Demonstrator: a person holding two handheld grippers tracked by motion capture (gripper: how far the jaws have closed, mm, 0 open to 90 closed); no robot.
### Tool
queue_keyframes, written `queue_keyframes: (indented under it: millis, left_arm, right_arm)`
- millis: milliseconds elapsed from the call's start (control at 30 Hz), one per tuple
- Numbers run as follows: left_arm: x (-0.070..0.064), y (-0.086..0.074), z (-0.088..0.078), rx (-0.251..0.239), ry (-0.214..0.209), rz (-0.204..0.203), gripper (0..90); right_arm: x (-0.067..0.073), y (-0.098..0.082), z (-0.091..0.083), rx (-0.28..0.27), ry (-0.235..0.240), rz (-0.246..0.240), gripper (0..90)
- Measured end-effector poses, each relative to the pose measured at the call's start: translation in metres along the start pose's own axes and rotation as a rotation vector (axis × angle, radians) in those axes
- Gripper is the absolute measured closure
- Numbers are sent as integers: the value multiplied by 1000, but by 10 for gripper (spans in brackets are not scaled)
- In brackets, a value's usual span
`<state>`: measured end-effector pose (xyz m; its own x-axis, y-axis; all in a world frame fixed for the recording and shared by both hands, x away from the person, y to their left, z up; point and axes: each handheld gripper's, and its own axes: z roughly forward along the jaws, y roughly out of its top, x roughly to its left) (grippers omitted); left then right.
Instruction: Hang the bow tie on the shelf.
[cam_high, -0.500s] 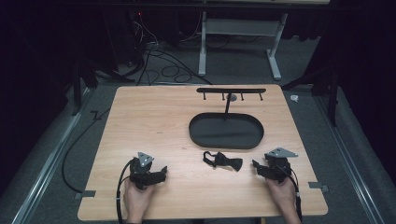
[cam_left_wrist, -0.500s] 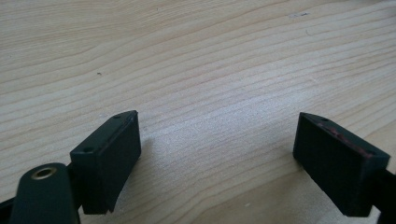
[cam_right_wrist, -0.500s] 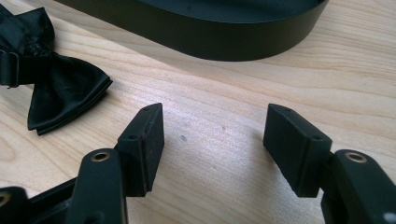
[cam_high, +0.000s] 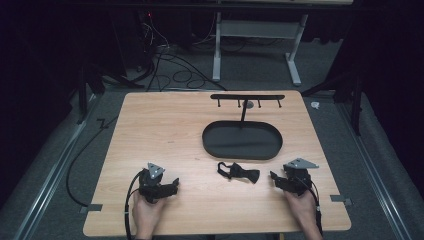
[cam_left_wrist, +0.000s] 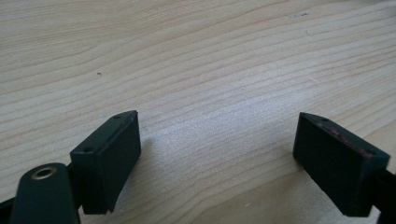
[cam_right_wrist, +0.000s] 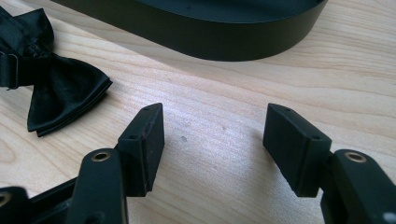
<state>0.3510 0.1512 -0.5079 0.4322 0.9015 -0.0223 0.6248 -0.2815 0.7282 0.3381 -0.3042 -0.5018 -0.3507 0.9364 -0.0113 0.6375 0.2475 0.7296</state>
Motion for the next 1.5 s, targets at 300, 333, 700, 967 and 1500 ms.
queue_keyframes:
  millis: [300,333,700,967,1500]
  left_arm:
    - [0,0,0,0,1,0,158]
    - [0,0,0,0,1,0,158]
    - [0,0,0,-1,1,-1,160]
    - [0,0,0,-1,1,-2,160]
    - [1,0,-1,-2,-2,-6,168]
  right_arm:
    - [3,0,-1,0,12,-14,408]
    - [3,0,-1,-1,13,-15,417]
    - [7,4,-11,-55,99,-12,514]
    - [19,6,-19,-86,196,-35,574]
    - [55,27,-21,-103,291,-128,627]
